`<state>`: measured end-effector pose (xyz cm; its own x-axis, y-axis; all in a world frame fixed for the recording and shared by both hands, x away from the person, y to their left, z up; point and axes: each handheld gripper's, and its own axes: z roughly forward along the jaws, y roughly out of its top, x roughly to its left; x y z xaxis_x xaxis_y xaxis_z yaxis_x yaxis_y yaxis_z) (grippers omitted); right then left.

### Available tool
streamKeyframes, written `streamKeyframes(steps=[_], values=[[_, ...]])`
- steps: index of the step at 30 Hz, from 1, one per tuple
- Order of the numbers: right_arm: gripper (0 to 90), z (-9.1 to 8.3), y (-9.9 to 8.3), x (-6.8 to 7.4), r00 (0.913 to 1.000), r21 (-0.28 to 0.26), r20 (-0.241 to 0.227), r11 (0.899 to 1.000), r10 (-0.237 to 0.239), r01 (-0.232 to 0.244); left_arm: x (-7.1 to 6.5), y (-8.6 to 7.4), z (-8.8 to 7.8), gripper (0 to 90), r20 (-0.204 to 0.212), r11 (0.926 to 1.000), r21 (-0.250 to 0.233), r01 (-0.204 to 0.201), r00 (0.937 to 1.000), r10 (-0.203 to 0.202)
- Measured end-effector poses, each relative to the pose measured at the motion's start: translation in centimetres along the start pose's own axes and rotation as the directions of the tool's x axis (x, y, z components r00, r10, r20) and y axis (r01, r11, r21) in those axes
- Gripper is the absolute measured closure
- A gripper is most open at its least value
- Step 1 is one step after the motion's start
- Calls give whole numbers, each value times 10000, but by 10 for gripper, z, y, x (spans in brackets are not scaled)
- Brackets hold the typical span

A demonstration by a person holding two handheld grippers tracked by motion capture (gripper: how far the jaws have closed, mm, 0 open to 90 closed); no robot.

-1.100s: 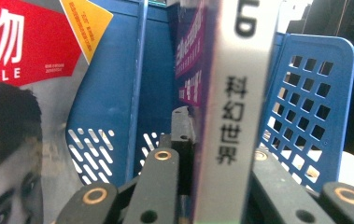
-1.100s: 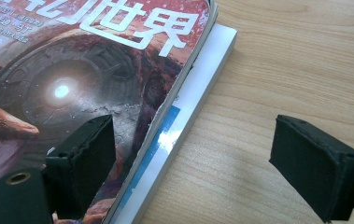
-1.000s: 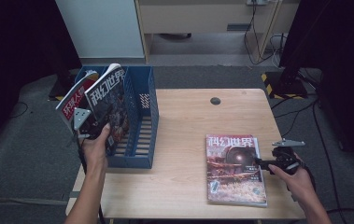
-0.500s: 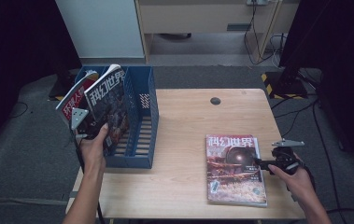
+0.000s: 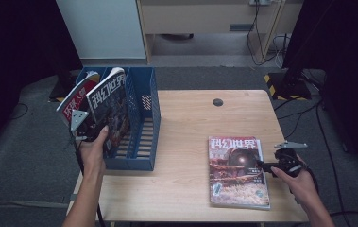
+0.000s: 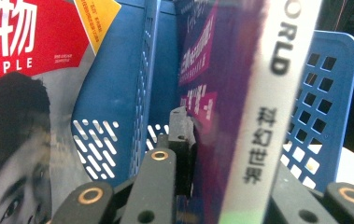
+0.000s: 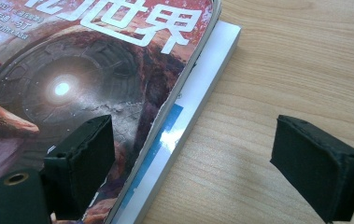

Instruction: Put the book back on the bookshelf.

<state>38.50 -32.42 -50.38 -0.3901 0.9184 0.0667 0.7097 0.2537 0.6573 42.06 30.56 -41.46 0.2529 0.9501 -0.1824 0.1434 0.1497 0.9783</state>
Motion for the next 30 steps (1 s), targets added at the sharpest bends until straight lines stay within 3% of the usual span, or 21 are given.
streamKeyframes(steps=[13,30], values=[[136,1,0,0,10000,11,-3,10000,-26,26,-1,-1,1,797,23,9999,99,61,10000,-61],[137,1,0,0,10000,7,-11,10000,-41,41,-1,11,1,787,53,10000,-42,-11,10000,11]])
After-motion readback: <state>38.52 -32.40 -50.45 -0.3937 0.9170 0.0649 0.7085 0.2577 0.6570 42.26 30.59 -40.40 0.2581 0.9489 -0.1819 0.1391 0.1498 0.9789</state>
